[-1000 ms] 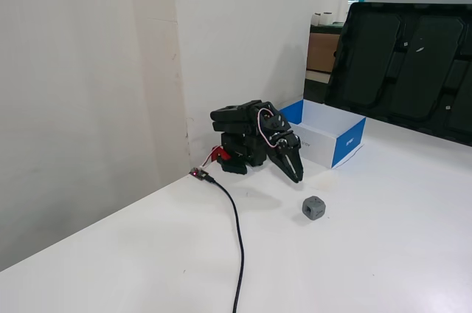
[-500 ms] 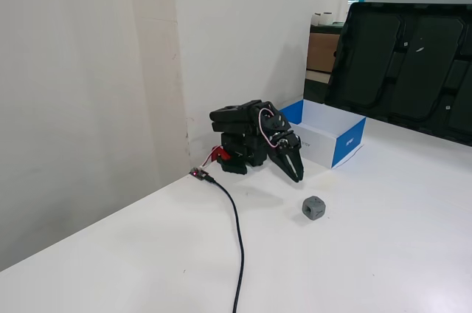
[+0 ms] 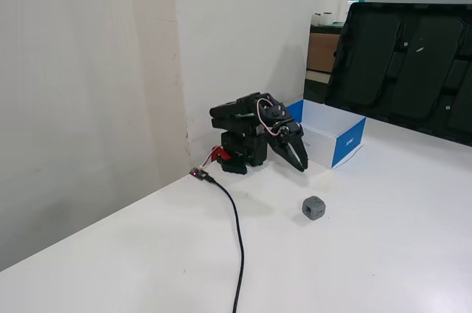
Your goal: Pick the gray block and keep it in the box.
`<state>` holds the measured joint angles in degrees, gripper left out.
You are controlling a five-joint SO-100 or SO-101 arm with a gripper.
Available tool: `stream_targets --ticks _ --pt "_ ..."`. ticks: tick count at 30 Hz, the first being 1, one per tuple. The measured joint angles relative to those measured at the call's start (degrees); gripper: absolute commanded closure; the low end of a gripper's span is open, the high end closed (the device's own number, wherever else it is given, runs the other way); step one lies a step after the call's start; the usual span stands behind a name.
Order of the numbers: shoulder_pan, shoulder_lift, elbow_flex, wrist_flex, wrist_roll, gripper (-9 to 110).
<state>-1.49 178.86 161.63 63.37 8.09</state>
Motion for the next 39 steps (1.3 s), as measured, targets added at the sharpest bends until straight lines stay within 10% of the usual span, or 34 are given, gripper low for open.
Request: stream_targets --ticks 39 --pt "4.31 -70.14 -36.74 -5.62 14.94 78"
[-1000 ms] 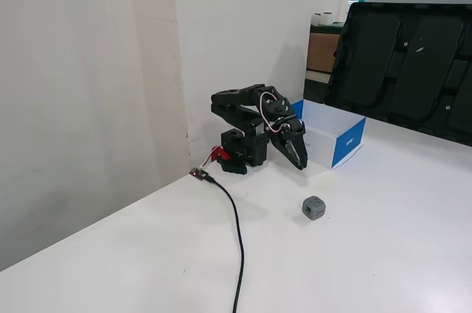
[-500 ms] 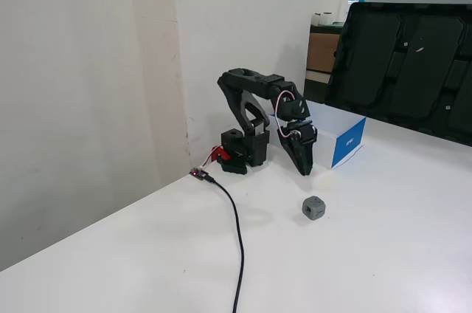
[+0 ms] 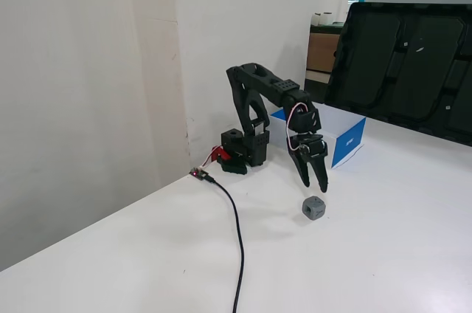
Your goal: Pick the gray block and keep it in the box.
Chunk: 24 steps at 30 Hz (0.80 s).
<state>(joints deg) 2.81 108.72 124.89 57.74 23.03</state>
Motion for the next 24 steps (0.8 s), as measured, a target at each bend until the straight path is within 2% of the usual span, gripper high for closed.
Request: stream_targets --ticks 24 --pt "0.0 -16.79 -3.52 -6.94 0.35 79"
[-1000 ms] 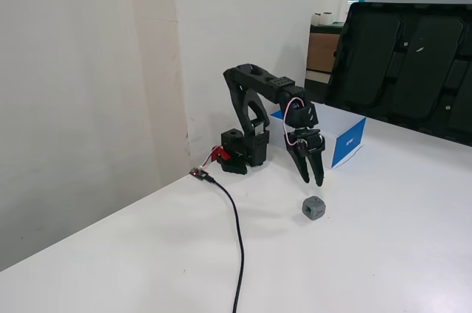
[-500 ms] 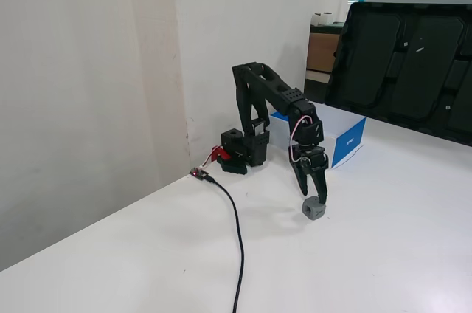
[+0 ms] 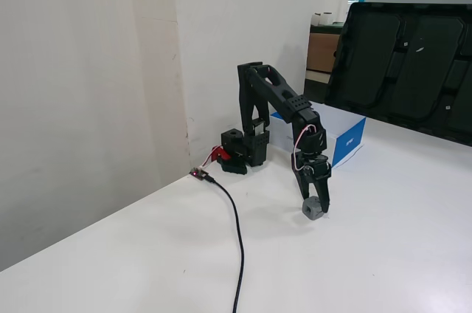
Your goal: Pick the gray block and keep it in the box.
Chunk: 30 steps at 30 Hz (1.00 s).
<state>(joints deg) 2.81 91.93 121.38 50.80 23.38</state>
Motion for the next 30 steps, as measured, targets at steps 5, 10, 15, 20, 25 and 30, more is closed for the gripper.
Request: stream_targets --ticks 5,10,15,20,25,30 --pt "1.05 -2.29 -1.67 0.0 0.0 81" --pt "1.49 -3.78 -2.37 -0.35 0.0 83" --pt "1.41 -5.19 -2.37 -0.53 -0.18 87" --pt "1.41 -5.27 -2.37 -0.53 -0.18 91" --pt "1.41 -5.27 -2.37 -0.53 -0.18 93" --pt "1.41 -5.27 -2.37 -0.53 -0.18 94"
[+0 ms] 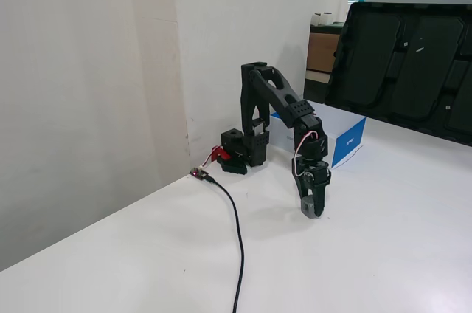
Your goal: Pick the gray block and keep it in the box.
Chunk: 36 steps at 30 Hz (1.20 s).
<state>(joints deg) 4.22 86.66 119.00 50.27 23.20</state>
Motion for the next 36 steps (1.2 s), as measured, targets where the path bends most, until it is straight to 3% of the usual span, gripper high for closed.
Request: stream_targets --ticks 18,36 --pt "-10.9 11.69 -13.27 12.74 -4.92 93" --pt "-44.21 22.06 -25.58 27.42 -8.79 93"
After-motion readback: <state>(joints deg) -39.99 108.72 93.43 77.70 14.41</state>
